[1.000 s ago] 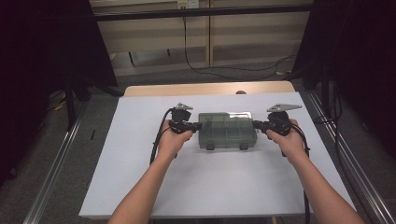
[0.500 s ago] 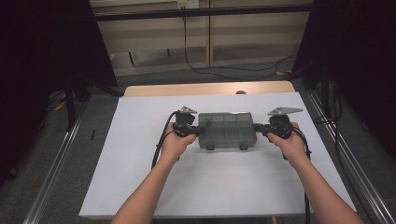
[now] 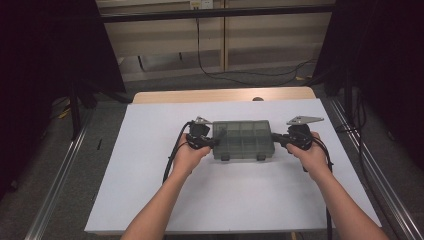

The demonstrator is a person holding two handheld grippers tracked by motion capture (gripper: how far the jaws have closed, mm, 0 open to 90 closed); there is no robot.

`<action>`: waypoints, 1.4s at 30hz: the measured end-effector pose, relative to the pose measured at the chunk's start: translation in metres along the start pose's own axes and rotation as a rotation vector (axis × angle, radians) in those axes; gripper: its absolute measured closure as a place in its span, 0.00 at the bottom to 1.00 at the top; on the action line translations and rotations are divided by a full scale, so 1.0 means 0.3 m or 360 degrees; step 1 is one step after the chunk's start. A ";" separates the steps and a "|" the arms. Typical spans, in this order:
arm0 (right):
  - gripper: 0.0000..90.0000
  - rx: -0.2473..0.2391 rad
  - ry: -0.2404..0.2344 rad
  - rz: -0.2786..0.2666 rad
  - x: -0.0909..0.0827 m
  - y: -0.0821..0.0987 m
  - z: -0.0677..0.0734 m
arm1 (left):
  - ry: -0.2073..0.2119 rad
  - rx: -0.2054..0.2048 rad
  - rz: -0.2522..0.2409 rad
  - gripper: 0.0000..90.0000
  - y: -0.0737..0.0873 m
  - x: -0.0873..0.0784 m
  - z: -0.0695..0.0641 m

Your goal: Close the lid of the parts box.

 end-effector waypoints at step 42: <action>0.99 -0.0037 0.0025 -0.0056 0.005 0.014 0.003 | -0.0031 0.0050 -0.0031 0.99 0.010 0.008 -0.011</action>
Point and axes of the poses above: each handheld gripper's, and its own axes: x roughly forward along the jaws, y roughly out of its underside, z roughly to its left, the point moved 7 cm from there along x, roughly forward along the jaws, and after that the axes turned 7 degrees about -x, right-handed, at the moved point
